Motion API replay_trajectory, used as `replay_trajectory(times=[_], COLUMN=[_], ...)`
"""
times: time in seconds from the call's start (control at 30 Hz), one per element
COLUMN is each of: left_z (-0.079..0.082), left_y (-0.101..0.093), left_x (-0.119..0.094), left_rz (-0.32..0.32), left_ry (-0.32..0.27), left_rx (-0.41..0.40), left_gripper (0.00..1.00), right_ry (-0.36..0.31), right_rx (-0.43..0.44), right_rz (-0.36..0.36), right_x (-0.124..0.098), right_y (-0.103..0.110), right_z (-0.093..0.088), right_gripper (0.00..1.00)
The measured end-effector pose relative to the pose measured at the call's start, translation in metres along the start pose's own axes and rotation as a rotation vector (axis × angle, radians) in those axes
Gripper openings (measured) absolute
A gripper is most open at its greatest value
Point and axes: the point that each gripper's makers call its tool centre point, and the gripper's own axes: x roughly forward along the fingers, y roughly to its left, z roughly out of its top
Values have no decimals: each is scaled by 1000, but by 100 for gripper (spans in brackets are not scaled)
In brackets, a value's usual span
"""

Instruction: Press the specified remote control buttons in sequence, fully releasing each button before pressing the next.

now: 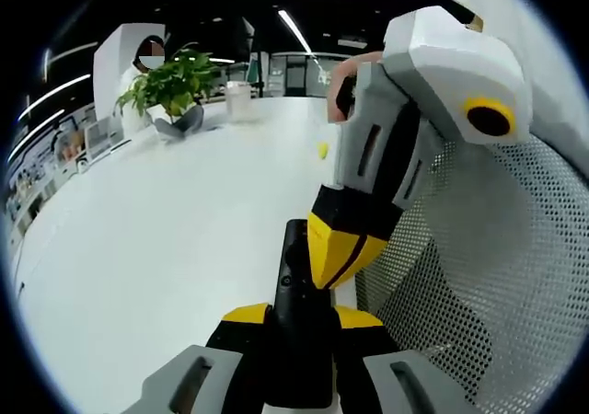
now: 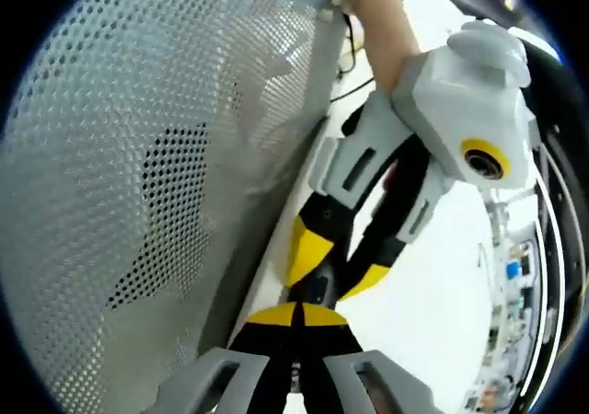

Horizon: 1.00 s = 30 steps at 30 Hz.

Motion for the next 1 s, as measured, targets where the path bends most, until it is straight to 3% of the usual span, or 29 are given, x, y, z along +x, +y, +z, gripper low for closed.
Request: replay_trajectory(times=[0.1,0.27,0.33,0.43,0.53,0.6,0.63,0.77,1.0], left_z=[0,0,0,0,0,0,0,1,0], left_y=[0,0,0,0,0,0,0,0,0], left_x=[0,0,0,0,0,0,0,0,0], left_rz=[2,4,4,4,3,3,3,3,3], left_ry=[-1,-4,-5,-4,-4,-4,-4,-5,-3], left_rx=[0,-6,-6,-4,-3,-3,-4,-3,3], left_gripper=[25,25,25,25,25,25,25,25,25], right_ry=[-70,-112,-87,-74,-104,-81,-79,-40,-20], right_rx=[224,416,396,395,430,407,368,393,560], right_rz=[7,65,18,10,31,65,41,90,193], right_x=[-1,-4,-5,-6,-6,-2,-1,0,0], right_y=[-3,-5,-13,-17,-18,-12,-17,-16,-17], right_z=[1,0,-5,-8,-4,-4,-3,-5,-6], right_gripper=[0,0,0,0,0,0,0,0,0])
